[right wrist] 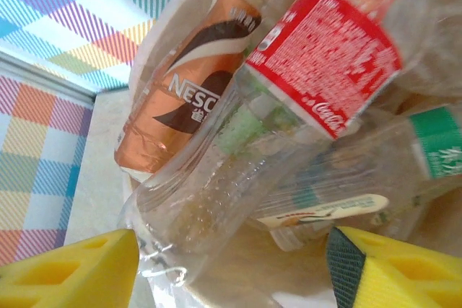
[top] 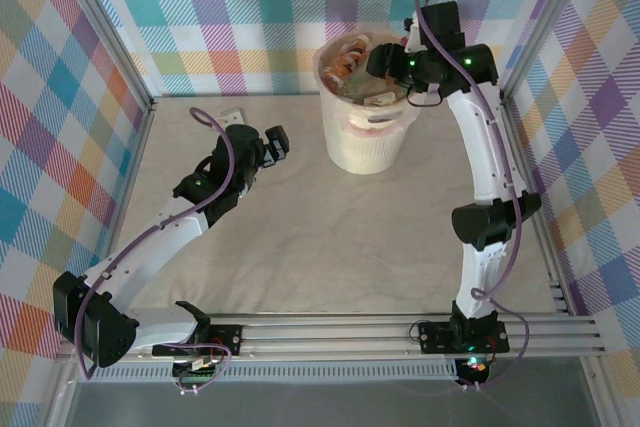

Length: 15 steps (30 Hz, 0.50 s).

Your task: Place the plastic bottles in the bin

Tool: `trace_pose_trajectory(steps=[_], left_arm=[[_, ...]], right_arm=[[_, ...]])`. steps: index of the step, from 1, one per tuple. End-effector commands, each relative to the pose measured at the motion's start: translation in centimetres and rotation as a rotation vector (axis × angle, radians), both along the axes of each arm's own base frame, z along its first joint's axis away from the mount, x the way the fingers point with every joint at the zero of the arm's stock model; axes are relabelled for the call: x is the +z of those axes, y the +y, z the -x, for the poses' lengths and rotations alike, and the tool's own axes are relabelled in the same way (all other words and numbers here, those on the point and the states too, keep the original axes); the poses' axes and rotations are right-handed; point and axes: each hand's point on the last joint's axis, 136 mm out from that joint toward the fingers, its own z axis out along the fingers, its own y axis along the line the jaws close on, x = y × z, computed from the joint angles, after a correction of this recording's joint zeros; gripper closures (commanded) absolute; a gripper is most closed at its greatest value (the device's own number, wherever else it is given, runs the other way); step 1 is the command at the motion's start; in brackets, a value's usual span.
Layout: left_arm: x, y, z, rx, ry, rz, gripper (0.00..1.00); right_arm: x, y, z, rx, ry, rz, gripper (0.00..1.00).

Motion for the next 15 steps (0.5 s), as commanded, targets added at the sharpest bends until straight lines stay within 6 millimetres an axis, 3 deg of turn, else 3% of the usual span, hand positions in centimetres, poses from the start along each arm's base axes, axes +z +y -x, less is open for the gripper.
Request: trace_pose_trajectory(steps=[1,9,10,15], left_arm=[[1.7,0.5,0.1,0.019,-0.032,0.032,0.00],[2.4,0.7,0.2,0.024,-0.048,0.034,0.00],[1.8,1.0,0.5,0.026,-0.021,0.012,0.00],[2.5,1.8,1.1,0.046,-0.036,-0.008,0.00]], right_arm=[[2.0,-2.1,1.8,-0.042,-0.057,0.075,0.25],[3.1,-4.2,3.1,-0.098,-0.091,0.147,0.17],[3.1,-4.4,3.3,-0.102,-0.091,0.152,0.14],[2.6,-5.6,4.6,-0.131,-0.081,0.189,0.00]])
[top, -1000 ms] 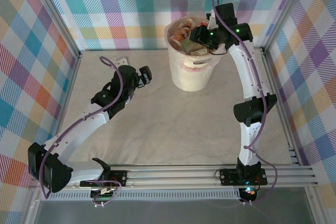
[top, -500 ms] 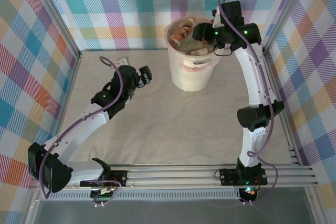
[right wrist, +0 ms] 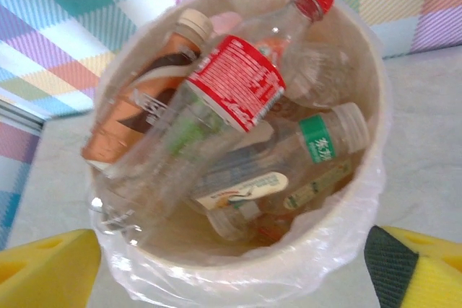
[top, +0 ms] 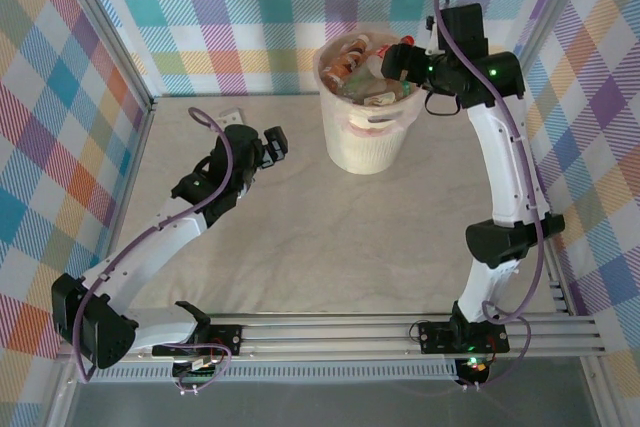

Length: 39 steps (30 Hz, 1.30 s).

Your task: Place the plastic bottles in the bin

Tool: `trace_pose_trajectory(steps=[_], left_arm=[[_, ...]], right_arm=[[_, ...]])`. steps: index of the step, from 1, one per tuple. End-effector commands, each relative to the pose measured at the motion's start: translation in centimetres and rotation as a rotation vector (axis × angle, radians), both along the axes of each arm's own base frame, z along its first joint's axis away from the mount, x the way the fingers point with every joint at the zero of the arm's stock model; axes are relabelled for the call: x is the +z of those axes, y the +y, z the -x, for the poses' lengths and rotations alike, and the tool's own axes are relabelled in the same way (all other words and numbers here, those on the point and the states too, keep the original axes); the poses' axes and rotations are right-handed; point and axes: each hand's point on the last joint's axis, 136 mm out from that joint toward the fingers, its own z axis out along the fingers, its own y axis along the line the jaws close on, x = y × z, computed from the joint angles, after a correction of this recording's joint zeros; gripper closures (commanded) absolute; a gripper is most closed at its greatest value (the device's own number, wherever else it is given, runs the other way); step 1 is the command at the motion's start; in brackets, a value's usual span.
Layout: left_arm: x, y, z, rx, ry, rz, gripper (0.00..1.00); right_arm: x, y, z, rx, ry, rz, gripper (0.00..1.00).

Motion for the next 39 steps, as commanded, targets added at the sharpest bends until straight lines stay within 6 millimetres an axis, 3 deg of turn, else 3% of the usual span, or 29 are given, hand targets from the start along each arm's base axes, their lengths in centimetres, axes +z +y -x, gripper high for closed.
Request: trace_pose_trajectory(steps=[1,6,12,16,20,25,29,34,39], left_arm=[[2.4,1.7,0.8,0.047,-0.048,-0.001,0.00],[2.7,3.6,2.1,0.101,-0.069,-0.030,0.00],[2.3,6.8,4.8,0.189,-0.087,-0.070,0.00],[1.1,8.9,6.9,0.233,-0.083,-0.098,0.00],[-0.8,10.9,8.9,0.283,-0.067,-0.124,0.00],[-3.6,13.3,10.8,0.374,-0.064,-0.174,0.00],[-5.0,13.8,10.8,0.376,-0.079,-0.248,0.00],[-6.3,14.2,9.5,0.396,-0.079,-0.374,0.00],[-8.7,14.9,7.1,0.374,-0.020,-0.372,0.00]], right_arm=[[0.3,-1.5,2.0,-0.029,-0.007,0.043,0.00],[-1.7,-3.1,5.1,-0.049,-0.013,0.065,0.00],[-5.6,-5.1,10.3,-0.036,-0.138,0.071,0.00],[-8.9,-6.8,13.8,-0.064,-0.202,0.071,0.00],[-13.3,-9.0,15.9,-0.133,-0.171,0.129,0.00],[-18.5,-10.9,16.4,-0.206,-0.096,0.220,0.00],[-21.3,-12.4,15.9,-0.266,-0.092,0.305,0.01],[-22.9,-12.9,14.7,-0.273,-0.161,0.380,0.01],[-23.5,-13.7,13.4,-0.325,-0.234,0.403,0.00]])
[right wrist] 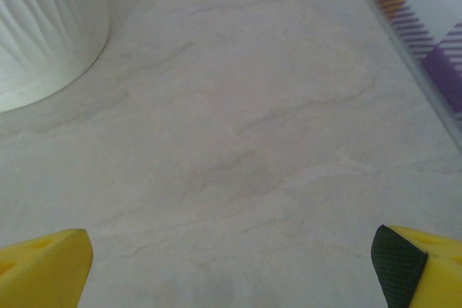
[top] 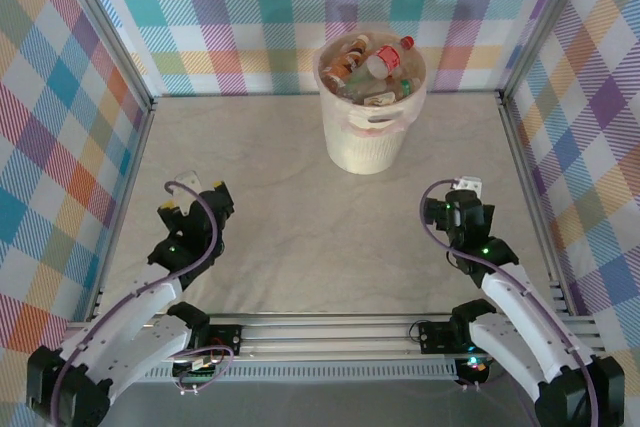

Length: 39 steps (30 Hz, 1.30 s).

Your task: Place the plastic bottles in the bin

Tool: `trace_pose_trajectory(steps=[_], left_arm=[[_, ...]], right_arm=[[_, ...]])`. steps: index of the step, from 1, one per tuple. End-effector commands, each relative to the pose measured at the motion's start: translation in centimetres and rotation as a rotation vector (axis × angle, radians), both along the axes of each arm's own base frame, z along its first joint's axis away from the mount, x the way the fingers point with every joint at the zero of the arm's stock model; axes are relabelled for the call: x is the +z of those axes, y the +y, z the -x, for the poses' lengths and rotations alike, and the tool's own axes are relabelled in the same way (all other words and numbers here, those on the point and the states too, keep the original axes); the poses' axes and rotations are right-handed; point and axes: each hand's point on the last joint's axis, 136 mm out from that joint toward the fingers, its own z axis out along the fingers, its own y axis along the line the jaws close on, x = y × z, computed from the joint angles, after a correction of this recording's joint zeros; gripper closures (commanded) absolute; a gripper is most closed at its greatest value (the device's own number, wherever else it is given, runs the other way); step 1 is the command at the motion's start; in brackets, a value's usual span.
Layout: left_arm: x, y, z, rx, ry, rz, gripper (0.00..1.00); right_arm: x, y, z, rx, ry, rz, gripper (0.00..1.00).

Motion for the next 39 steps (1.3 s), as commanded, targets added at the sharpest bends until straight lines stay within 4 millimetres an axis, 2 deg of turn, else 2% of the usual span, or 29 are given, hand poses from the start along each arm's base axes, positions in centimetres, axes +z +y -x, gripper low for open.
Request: trace_pose_trajectory(steps=[1,5,13,22,27,34,39], left_arm=[[-0.3,0.6,-1.9,-0.019,-0.025,0.005,0.00],[-1.7,1.4,-3.1,-0.034,-0.012,0.001,0.00],[-4.3,1.6,-5.2,-0.149,-0.010,-0.020,0.00],[-8.0,2.4,-5.5,-0.180,-0.010,-0.013,0.00],[-7.9,1.5,-6.6,-0.233,-0.050,0.004,0.00],[-8.6,0.1,-9.7,-0.300,-0.063,0.020,0.00],[-11.3,-1.5,-11.2,-0.393,0.009,0.028,0.00]], right_arm=[[2.3,-0.7,-2.1,-0.036,-0.163,0.030,0.00],[1.7,-0.5,-3.0,-0.009,-0.181,0.045,0.00],[1.0,-0.1,-5.0,0.027,-0.203,0.039,0.00],[1.0,0.3,-6.0,0.050,-0.234,0.000,0.00],[0.3,0.3,-6.2,0.055,-0.225,-0.008,0.00],[-0.2,0.2,-6.4,0.058,-0.225,-0.023,0.00],[0.0,0.3,-6.6,0.069,-0.237,-0.044,0.00]])
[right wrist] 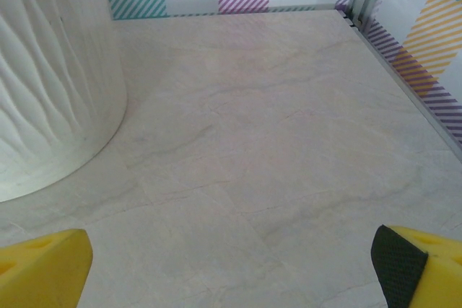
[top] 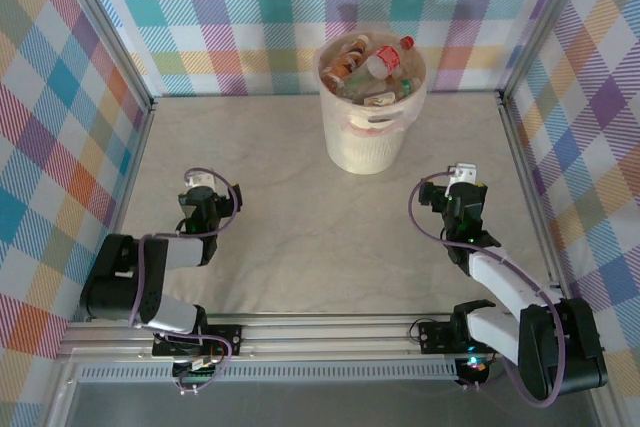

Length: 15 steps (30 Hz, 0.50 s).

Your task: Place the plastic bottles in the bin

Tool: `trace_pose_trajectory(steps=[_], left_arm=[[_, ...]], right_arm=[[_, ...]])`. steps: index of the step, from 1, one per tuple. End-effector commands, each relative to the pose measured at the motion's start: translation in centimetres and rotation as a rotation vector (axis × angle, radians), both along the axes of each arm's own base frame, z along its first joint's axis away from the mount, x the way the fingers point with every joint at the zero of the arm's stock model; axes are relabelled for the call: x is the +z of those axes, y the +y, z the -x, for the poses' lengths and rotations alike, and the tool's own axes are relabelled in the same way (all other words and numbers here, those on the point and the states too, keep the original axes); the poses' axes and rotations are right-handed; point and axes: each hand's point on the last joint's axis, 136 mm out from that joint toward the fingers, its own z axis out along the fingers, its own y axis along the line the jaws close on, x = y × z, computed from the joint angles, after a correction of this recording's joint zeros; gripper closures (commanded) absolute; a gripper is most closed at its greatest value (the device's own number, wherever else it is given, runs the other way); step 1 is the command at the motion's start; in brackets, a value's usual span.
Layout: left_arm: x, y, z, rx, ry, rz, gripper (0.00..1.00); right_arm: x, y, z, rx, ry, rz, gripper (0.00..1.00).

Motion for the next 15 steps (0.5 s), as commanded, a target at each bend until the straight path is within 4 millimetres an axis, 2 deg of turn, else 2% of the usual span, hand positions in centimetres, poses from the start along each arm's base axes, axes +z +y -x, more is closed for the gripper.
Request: trace_pose_trajectory(steps=[1,5,15], left_arm=[[0.5,-1.3,-1.9,-0.090,-0.039,0.003,0.00],[0.3,-2.0,-2.2,-0.140,-0.018,0.011,0.00],[0.2,-1.7,-2.3,-0.146,-0.011,0.039,0.00]], right_arm=[[0.6,0.3,-0.4,0.020,-0.043,-0.032,0.00],[0.4,0.5,-0.5,0.042,-0.053,-0.036,0.00],[-0.9,0.9,-2.1,0.105,-0.082,-0.027,0.00]])
